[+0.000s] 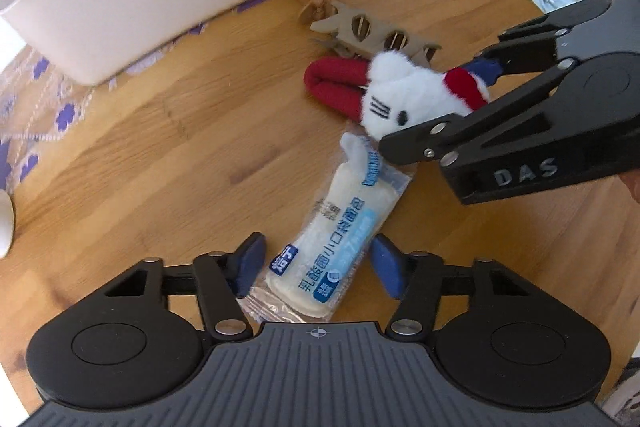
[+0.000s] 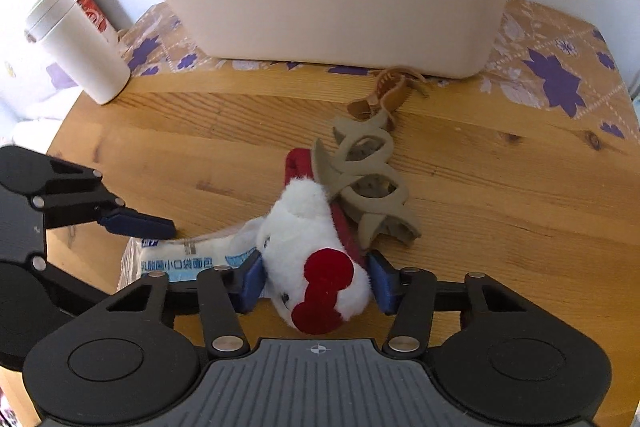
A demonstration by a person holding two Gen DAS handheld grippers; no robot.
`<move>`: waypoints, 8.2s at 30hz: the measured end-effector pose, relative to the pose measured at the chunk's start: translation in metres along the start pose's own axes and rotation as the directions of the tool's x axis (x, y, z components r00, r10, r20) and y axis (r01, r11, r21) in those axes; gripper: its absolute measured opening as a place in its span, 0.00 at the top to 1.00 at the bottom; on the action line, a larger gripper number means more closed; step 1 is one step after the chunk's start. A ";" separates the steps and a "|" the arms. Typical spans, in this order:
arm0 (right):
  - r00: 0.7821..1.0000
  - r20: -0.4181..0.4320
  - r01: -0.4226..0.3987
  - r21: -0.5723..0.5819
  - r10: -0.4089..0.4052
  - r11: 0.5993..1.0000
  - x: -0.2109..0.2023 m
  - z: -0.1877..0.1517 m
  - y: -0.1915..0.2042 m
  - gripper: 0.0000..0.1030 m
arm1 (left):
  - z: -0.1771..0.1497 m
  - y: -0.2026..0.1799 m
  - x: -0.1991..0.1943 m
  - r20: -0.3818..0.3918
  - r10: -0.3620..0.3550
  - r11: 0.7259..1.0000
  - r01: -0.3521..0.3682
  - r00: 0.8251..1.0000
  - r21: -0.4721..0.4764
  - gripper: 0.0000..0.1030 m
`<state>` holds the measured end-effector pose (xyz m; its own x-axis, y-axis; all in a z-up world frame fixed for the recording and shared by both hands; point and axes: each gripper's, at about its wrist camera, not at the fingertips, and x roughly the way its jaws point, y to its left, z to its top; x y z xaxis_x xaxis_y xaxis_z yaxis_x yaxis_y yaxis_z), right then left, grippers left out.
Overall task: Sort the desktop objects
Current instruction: 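Grasp the white bread packet with the left tool while the right tool grasps the plush toy, then carry the bread packet and plush toy to the beige basket and release them, then move both tools back toward the beige claw clip on the table, then grasp the beige claw clip with the left tool while the right tool grasps a small brown clip, then carry both clips to the beige basket and release them inside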
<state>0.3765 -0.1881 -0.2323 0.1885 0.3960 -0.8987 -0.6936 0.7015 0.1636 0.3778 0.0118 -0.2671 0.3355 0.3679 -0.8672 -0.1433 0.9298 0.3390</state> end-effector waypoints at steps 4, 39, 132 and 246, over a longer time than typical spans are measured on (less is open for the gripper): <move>1.000 0.004 0.010 -0.040 -0.010 0.999 -0.003 -0.005 0.005 0.56 | -0.003 0.002 -0.003 0.016 -0.017 1.000 0.017 1.000 -0.006 0.53; 0.980 0.196 0.044 -0.130 -0.017 0.991 -0.125 -0.027 0.007 0.59 | -0.017 0.021 -0.101 0.210 0.043 0.999 -0.048 0.977 0.017 0.66; 0.931 0.194 0.316 -0.012 -0.308 0.949 0.002 0.015 -0.029 0.00 | 0.032 0.037 -0.070 0.145 0.024 0.953 0.021 0.989 -0.301 0.27; 0.846 0.502 0.249 -0.075 -0.179 0.966 -0.141 0.151 0.003 0.83 | 0.108 0.075 -0.181 0.408 0.187 0.960 -0.078 0.894 -0.268 0.54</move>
<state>0.4526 -0.1518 -0.0438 0.6324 0.5071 -0.5856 -0.6753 0.7313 -0.0960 0.4070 0.0161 -0.0447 0.6527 0.5066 -0.5633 -0.4135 0.8612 0.2955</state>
